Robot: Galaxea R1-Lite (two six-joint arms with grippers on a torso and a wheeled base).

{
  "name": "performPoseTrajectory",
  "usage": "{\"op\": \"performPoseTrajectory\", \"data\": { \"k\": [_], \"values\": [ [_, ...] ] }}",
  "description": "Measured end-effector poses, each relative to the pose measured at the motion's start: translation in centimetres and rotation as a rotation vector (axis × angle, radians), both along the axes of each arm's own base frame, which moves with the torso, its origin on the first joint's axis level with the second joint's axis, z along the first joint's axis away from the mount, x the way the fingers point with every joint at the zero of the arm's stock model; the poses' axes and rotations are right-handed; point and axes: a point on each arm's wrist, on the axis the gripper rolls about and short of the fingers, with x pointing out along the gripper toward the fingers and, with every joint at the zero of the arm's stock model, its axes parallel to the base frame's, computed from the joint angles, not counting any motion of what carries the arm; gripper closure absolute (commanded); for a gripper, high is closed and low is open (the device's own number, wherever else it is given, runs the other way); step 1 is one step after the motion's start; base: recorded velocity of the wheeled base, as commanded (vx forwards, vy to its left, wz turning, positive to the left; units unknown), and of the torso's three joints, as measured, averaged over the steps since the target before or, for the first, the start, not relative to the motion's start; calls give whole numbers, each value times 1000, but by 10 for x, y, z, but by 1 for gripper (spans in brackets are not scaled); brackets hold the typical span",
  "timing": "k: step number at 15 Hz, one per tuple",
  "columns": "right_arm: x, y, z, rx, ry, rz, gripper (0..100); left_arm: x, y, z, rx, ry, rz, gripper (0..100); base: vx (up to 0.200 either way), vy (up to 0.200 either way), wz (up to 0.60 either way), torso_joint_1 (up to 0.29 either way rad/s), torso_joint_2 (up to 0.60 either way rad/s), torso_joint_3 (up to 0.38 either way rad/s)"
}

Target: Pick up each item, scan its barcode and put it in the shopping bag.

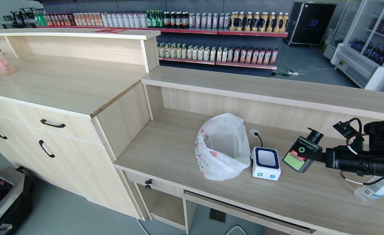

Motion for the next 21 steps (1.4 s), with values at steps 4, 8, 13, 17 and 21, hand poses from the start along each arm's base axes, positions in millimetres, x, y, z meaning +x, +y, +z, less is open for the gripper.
{"op": "performPoseTrajectory", "data": {
  "k": [4,8,13,17,21],
  "values": [
    [9,1,-3,3,1,14,100,0,0,0,0,0,0,0,0,0,0,0,0,0],
    [15,1,-7,2,2,16,100,0,0,0,0,0,0,0,0,0,0,0,0,0],
    [23,-2,-9,-3,-27,13,100,0,0,0,0,0,0,0,0,0,0,0,0,0],
    [28,1,-15,-2,-29,25,100,0,0,0,0,0,0,0,0,0,0,0,0,0],
    [31,9,-17,20,-10,36,100,0,0,0,0,0,0,0,0,0,0,0,0,0]
  ]
}}
